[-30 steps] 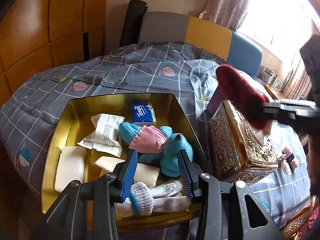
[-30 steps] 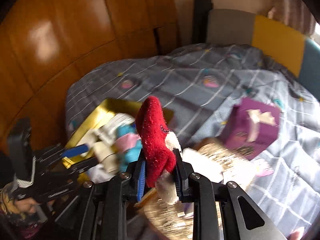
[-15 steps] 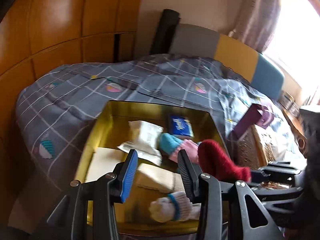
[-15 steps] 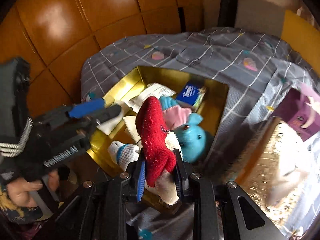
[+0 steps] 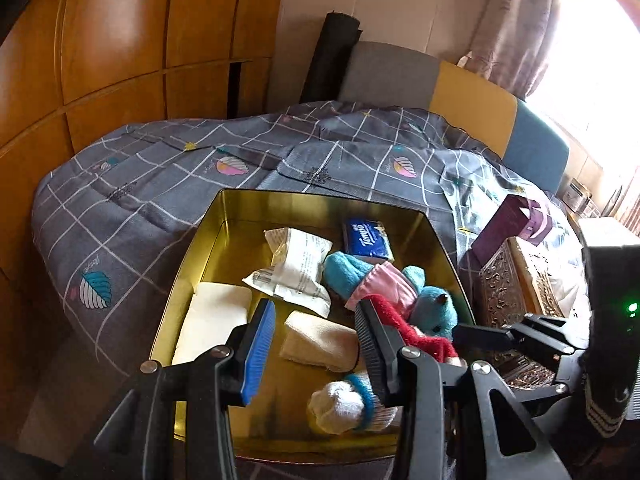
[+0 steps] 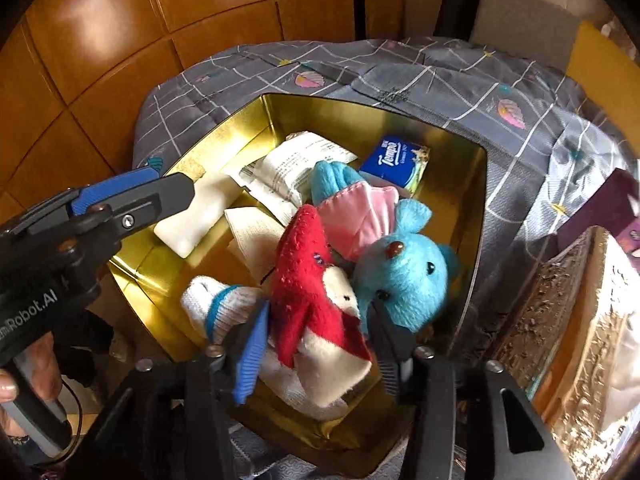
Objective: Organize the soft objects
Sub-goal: 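Carry the red sock into the gold tray and open the right tool, then move both tools back over the remaining rolls on the bed, then grasp the pink towel roll with the right tool while the left tool grasps the white knit roll, then carry the white knit roll with scrunchie into the gold tray and open the left tool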
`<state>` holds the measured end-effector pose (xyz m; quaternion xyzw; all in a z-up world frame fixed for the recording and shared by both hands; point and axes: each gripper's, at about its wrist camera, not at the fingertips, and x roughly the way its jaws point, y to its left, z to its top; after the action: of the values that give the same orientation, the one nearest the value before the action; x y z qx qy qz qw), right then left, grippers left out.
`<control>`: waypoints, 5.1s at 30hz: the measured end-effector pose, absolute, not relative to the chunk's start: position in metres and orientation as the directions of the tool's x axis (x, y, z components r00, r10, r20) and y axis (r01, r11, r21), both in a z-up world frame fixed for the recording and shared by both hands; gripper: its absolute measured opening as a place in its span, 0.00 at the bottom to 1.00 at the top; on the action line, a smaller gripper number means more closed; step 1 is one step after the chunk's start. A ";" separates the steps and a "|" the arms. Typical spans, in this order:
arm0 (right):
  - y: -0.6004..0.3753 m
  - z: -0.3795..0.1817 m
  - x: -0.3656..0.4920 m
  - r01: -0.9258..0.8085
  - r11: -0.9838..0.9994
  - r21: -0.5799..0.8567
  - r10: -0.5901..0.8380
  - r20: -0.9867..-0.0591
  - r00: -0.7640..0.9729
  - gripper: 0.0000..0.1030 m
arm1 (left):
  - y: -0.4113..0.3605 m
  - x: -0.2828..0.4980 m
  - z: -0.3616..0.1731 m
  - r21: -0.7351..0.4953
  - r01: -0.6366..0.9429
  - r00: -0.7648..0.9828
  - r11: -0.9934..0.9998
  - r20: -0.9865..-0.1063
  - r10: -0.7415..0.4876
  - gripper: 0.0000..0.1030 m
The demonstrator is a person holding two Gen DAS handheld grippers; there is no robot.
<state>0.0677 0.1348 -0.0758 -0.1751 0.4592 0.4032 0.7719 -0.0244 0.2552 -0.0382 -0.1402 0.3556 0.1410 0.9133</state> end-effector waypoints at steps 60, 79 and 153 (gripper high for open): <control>-0.397 -0.080 0.154 0.135 0.989 0.052 -0.004 -0.923 0.385 0.91 | -0.080 0.016 0.025 -0.058 0.570 0.561 0.819 -0.701 -0.440 0.40; -0.397 -0.083 0.160 0.136 0.991 -0.009 -0.069 -0.891 0.448 0.34 | -0.150 0.068 -0.041 -0.201 0.570 0.323 0.796 -0.836 -0.443 0.40; -0.395 -0.141 0.185 0.126 0.992 0.017 -0.025 -0.946 0.322 0.39 | 0.040 0.237 0.077 -0.229 0.055 0.658 0.972 -0.724 -0.208 0.14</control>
<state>0.1848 -0.3951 -0.1411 0.0438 0.5802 -0.0464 0.8120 0.2373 0.0400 0.0772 -0.0940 0.4073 -0.0726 0.9055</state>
